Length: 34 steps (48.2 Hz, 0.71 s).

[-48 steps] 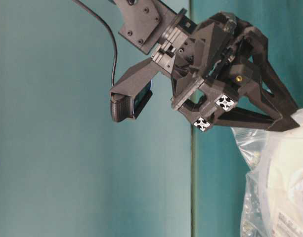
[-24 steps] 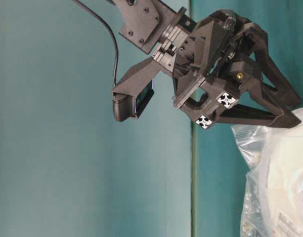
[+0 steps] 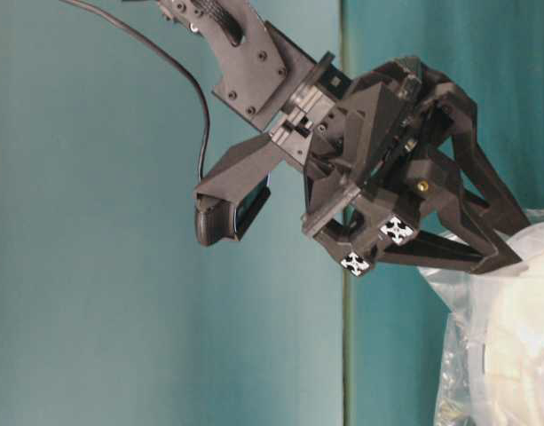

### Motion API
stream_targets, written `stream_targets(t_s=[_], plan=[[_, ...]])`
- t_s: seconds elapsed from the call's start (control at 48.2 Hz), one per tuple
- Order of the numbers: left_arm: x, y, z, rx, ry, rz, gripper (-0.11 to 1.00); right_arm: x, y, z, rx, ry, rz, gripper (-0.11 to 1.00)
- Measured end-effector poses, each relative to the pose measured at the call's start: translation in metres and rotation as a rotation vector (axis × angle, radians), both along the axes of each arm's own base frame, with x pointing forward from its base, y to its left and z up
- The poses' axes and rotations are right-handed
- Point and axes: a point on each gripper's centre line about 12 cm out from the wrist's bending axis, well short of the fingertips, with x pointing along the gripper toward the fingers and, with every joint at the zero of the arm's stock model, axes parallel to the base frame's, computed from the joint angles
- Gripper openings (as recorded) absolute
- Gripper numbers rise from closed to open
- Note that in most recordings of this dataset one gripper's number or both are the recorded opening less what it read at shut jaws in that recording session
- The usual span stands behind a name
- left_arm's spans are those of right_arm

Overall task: Take out the reel from the clear zip bag.
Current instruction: 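Grasp the white reel's rim inside the bag with the right gripper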

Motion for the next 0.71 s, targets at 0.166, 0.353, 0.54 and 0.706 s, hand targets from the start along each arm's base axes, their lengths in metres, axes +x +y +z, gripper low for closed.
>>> stream_targets(t_s=[0.166, 0.353, 0.54, 0.706], plan=[[0.0, 0.0, 0.0, 0.0, 0.0, 0.0, 0.01, -0.003, 0.004, -0.005, 0.005, 0.031, 0.013, 0.75], [0.0, 0.0, 0.0, -0.001, -0.002, 0.001, 0.01, -0.002, 0.004, -0.007, 0.003, 0.025, 0.012, 0.75], [-0.001, 0.0, -0.001, 0.0, 0.003, 0.0, 0.01, 0.009, 0.005, -0.004, -0.003, -0.01, 0.01, 0.74], [0.0, 0.0, 0.0, 0.0, 0.002, 0.0, 0.01, 0.012, 0.005, -0.006, -0.004, -0.012, 0.01, 0.72]])
